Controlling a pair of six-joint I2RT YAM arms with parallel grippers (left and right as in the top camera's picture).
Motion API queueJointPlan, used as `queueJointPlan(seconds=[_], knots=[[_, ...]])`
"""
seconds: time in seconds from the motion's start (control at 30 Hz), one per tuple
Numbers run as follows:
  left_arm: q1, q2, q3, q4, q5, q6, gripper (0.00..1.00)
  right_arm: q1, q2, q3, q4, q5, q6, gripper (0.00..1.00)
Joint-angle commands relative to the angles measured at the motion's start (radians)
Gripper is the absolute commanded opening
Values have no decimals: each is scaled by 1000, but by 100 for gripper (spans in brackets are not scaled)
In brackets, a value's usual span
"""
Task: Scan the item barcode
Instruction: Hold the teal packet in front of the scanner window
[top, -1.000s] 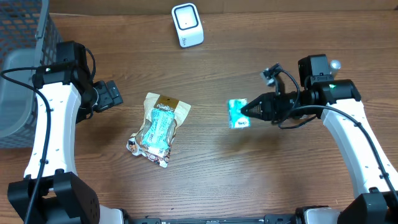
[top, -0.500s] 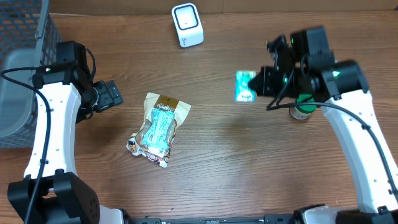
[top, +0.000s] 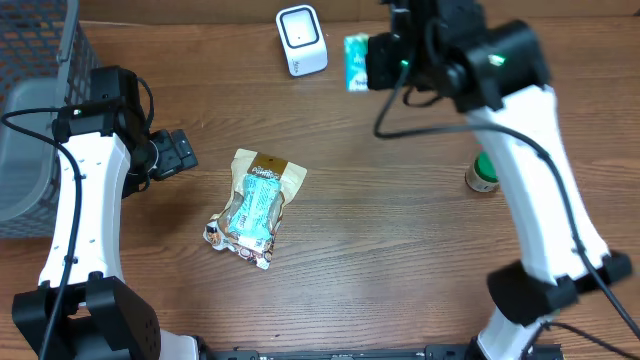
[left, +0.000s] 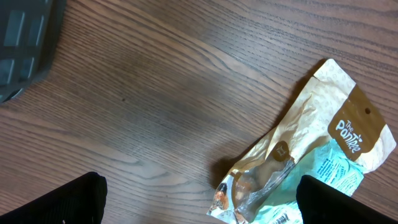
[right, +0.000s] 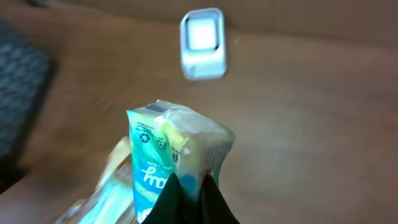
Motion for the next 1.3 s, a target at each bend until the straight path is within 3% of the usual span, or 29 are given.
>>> queueJointPlan(seconds=[0.0,0.6,0.83,1.07,1.27], knots=[[0,3,5,1,-2,0,100,2,70,6,84,141,-87,4],[0,3,5,1,-2,0,100,42,438,6,554,238,-692,4],[0,3,5,1,-2,0,100,53,511,6,764,324,-791,4],[0,3,5,1,-2,0,100,53,565,6,865,324,-818,4],[0,3,5,1,-2,0,99,60,614,6,895,324,-1045,4]])
